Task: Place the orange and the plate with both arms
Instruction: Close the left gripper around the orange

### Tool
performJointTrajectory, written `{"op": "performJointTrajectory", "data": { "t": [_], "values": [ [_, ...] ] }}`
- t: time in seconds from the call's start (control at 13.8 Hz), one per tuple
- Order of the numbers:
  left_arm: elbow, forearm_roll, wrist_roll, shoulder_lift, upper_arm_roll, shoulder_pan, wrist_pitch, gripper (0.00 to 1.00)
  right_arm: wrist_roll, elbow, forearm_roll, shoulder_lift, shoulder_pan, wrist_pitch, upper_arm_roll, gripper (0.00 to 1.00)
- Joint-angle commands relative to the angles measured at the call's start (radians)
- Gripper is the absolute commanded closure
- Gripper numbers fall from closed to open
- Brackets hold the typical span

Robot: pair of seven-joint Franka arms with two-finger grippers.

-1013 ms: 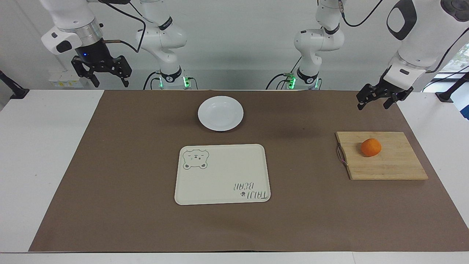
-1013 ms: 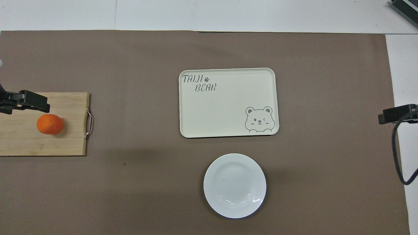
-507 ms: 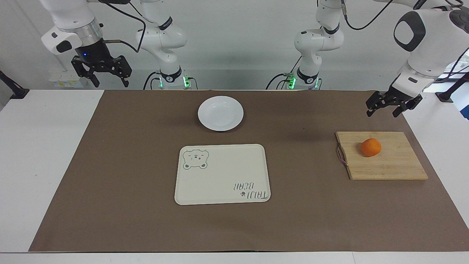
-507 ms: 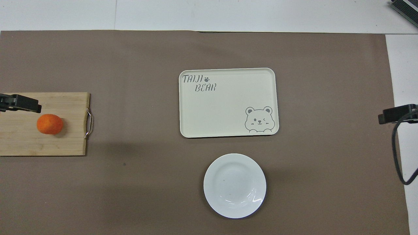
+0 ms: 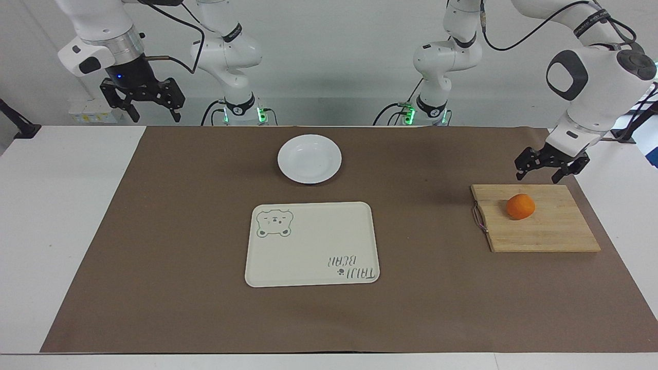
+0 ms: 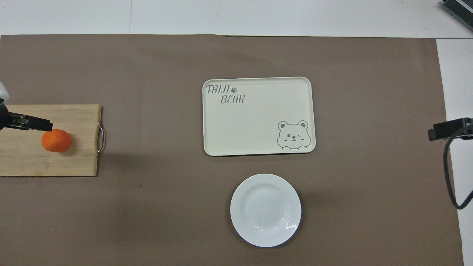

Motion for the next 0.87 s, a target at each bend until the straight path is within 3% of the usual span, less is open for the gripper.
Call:
{"op": "performJointTrajectory", "data": {
  "t": [0.0, 0.29, 0.8],
  "values": [
    [-0.034, 0.004, 0.036, 0.039, -0.006, 0.016, 0.056, 0.00, -0.016, 0.008, 0.021, 0.001, -0.009, -0.015, 0.001, 0.00],
    [-0.115, 0.004, 0.131, 0.105, -0.007, 0.072, 0.223, 0.00, -0.016, 0.008, 0.021, 0.001, -0.009, -0.015, 0.001, 0.00],
    [-0.203, 0.002, 0.120, 0.147, -0.007, 0.105, 0.300, 0.00, -0.016, 0.008, 0.021, 0.001, -0.009, -0.015, 0.001, 0.00]
  ]
}}
